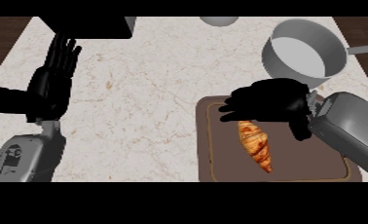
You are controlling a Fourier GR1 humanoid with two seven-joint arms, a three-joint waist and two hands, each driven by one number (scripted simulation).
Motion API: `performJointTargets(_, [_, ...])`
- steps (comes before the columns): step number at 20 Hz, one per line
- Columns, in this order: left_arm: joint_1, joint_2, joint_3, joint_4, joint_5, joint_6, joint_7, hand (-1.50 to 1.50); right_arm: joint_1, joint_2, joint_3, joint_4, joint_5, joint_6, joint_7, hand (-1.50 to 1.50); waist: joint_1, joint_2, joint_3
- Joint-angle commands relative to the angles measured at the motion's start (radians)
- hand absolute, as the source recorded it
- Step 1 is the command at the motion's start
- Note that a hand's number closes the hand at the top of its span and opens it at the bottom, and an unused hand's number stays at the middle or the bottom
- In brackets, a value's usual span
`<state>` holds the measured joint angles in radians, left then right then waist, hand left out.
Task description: Pick the croissant from the tray and place it in the pot
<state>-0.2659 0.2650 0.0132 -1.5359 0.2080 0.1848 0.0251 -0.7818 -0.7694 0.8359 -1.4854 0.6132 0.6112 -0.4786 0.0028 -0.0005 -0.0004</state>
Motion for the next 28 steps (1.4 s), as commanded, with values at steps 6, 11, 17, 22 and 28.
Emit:
performJointTargets(6, [-0.053,-0.006,0.020,-0.005,-0.019,0.003,0.055,0.00,0.103,0.077,-0.021,0.022,0.127,0.006,-0.077,-1.50,-0.001,0.001,0.000])
performJointTargets(11, [-0.024,-0.026,0.027,0.042,-0.028,-0.026,-0.002,0.00,0.097,0.081,-0.079,0.027,0.161,0.019,-0.153,-1.50,-0.002,0.001,0.000])
performJointTargets(17, [-0.033,-0.033,0.046,0.045,-0.034,-0.042,-0.017,0.00,0.168,0.130,-0.067,0.060,0.316,-0.050,-0.097,-1.50,-0.002,0.002,0.000])
performJointTargets(22, [0.083,-0.026,0.041,-0.086,-0.031,-0.068,0.009,0.00,0.229,0.208,-0.070,0.149,0.414,-0.119,-0.082,-1.50,0.007,0.001,0.001])
performJointTargets(28, [-0.046,-0.048,0.051,-0.016,-0.059,-0.029,0.070,0.00,0.234,0.267,-0.112,0.199,0.484,-0.127,-0.178,-1.50,0.001,0.001,0.001])
